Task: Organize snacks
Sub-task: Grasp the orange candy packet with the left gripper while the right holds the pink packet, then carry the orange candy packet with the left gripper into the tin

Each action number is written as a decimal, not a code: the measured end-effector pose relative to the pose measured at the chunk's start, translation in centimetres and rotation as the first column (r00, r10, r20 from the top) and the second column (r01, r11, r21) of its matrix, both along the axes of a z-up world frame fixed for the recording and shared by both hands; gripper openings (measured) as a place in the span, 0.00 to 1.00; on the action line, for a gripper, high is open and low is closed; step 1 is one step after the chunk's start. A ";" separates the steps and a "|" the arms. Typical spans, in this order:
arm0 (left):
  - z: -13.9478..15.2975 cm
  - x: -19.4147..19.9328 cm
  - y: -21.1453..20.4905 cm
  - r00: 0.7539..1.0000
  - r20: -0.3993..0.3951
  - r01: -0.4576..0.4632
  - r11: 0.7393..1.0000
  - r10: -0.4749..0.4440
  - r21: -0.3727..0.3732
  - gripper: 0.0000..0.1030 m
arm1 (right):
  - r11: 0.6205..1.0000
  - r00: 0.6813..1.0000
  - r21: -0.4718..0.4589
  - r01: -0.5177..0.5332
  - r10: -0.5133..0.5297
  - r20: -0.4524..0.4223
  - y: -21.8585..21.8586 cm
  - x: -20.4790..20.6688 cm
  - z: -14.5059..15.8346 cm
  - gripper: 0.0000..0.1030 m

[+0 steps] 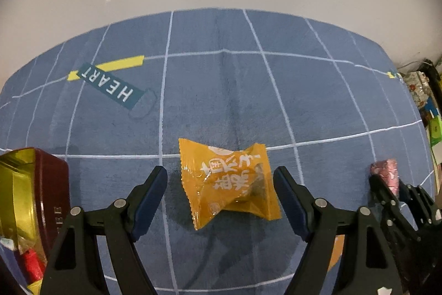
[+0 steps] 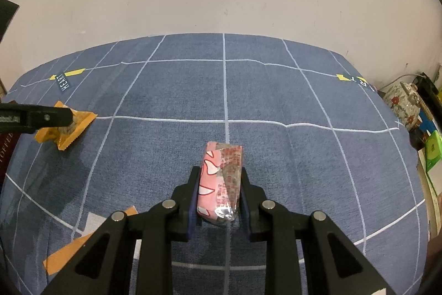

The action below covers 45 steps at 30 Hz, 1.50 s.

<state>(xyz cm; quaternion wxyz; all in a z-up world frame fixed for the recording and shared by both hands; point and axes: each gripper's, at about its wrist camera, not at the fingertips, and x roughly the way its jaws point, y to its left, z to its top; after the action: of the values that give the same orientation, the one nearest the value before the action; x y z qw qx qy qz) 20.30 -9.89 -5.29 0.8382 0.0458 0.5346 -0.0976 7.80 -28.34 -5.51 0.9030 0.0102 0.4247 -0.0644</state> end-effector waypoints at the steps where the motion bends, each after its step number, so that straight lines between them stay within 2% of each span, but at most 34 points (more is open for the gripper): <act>1: -0.3 0.1 0.2 1.000 -0.007 -0.005 1.000 0.005 0.001 0.74 | 1.000 1.000 0.001 0.000 0.000 0.000 0.0 0.0 0.0 0.25; 6: -1.3 0.0 1.0 1.000 -0.017 -0.023 1.000 0.023 -0.006 0.73 | 1.000 1.000 0.000 0.000 0.000 0.000 0.0 0.0 0.0 0.25; 8: -1.3 -0.2 1.2 1.000 -0.007 -0.018 1.000 0.018 -0.012 0.65 | 1.000 1.000 -0.001 0.000 0.000 0.000 0.0 0.0 0.0 0.25; 10: -1.2 -0.5 1.0 1.000 0.013 0.006 1.000 -0.006 -0.007 0.54 | 1.000 1.000 -0.001 0.000 0.000 0.000 0.1 0.0 0.0 0.25; 13: -1.1 -0.9 0.8 0.999 0.026 0.023 1.000 -0.023 0.003 0.49 | 1.000 1.000 0.000 0.000 0.000 0.000 0.1 0.0 0.0 0.25; 28: -0.8 -3.9 2.7 0.999 0.043 -0.005 0.999 0.004 0.036 0.46 | 1.000 1.000 -0.005 0.000 0.000 -0.001 0.1 0.0 0.1 0.25; 40: 2.5 -8.1 3.8 0.997 0.075 0.007 0.999 -0.010 0.044 0.46 | 1.000 1.000 -0.006 0.000 0.000 -0.001 0.1 0.0 0.1 0.25; 45: 4.7 -9.8 5.5 0.996 0.091 -0.007 0.999 0.004 0.039 0.46 | 1.000 1.000 -0.007 -0.001 0.000 -0.002 0.0 0.0 0.1 0.25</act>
<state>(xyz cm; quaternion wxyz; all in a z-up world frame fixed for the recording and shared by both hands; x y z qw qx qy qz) 10.54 -4.39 -0.58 0.8608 0.0652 0.4980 -0.0826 7.84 -28.29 -5.37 0.9026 0.0070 0.4253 -0.0656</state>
